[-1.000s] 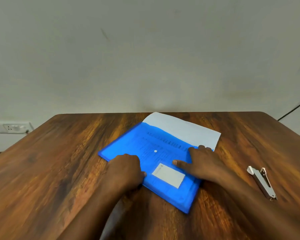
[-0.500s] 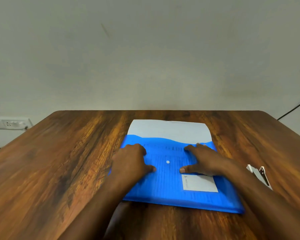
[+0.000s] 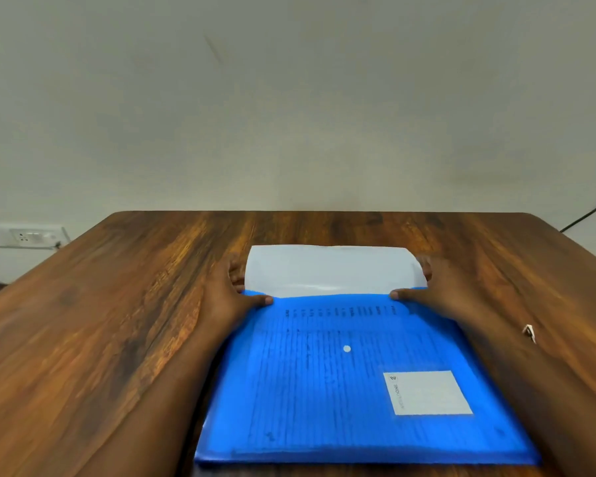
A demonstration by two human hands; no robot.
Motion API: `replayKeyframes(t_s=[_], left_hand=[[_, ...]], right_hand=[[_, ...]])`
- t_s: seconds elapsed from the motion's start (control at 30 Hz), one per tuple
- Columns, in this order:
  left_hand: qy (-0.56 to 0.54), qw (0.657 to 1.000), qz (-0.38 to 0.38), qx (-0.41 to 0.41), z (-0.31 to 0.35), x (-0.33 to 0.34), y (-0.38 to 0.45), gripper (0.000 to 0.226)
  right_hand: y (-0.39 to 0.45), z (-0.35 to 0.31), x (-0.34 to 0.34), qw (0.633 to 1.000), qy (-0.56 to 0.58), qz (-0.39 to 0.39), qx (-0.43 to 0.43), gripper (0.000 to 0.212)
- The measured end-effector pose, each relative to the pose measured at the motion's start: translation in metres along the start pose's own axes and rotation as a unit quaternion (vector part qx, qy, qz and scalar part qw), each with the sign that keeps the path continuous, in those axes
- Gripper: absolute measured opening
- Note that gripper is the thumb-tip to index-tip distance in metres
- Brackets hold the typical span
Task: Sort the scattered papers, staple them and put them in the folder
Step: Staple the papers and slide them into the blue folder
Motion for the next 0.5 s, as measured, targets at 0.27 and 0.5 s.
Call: replayKeyframes(t_s=[0.27,0.5], left_hand=[[-0.141,0.99,0.027,-0.007,-0.006,-0.005,0.011,0.102],[-0.171,0.983,0.049,0.045,0.007,-0.017,0.011,0.084]], right_hand=[[0.007,0.024,-0.008,0.967,0.207,0.125,0.081,0.082],[0.008,0.009,-0.032,0.94,0.314,0.127,0.04,0.042]])
Point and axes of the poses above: each hand's wrist, its own y-axis towards the middle knuckle, its own x-axis out of the palm, z = x × y, the point moved 5 cm from there along y, towards the middle knuckle, and after that the axes turned 9 degrees about -x, right-handed, at the moved point
